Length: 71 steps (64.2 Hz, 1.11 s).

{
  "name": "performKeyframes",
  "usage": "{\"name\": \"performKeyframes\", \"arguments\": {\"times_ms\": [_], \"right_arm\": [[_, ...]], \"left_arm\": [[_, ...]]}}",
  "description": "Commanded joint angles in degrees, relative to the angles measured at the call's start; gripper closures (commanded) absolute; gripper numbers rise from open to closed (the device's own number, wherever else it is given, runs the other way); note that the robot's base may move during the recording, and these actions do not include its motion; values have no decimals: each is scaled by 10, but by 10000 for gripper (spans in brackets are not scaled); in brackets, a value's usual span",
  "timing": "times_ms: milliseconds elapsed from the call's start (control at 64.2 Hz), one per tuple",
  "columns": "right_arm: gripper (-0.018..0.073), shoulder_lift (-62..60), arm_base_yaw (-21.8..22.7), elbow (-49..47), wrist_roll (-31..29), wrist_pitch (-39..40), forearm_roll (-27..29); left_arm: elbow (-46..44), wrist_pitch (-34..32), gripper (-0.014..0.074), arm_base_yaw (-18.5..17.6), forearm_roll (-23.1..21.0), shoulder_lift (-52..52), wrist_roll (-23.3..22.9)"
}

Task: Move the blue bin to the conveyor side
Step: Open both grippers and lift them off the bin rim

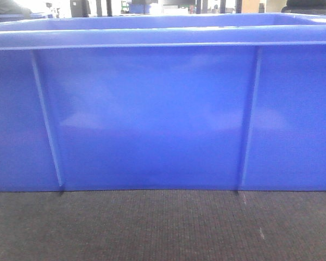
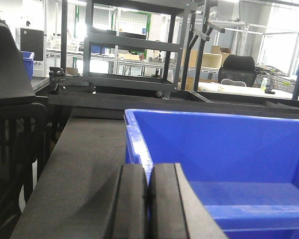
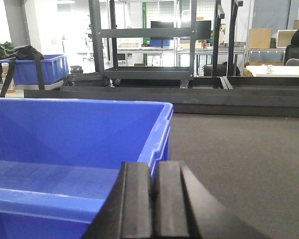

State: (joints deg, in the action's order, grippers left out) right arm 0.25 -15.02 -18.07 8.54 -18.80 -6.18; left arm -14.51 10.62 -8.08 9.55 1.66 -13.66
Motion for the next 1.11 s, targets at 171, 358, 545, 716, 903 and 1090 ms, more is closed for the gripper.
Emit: {"name": "performKeyframes", "arguments": {"times_ms": [171,358,545,716,903,1090], "right_arm": [[648,-2,40,50,-5,43,-1],[648,-2,114,158,-104,158,128],[648,-2,136,181,-112,214,128],[648,-2,136,181,-112,179,121],[648,-2,136,181,-112,136,93],[648,-2,136,181,-111,144,93]], "left_arm": [[1,-10,606,-3,-2,-5,-4],[1,-10,606,-3,-2,-5,-4],[1,-10,606,-3,-2,-5,-4],[1,-10,606,-3,-2,-5,-4],[1,-10,606,-3,-2,-5,-4],[1,-10,606,-3,-2,-5,-4]]}}
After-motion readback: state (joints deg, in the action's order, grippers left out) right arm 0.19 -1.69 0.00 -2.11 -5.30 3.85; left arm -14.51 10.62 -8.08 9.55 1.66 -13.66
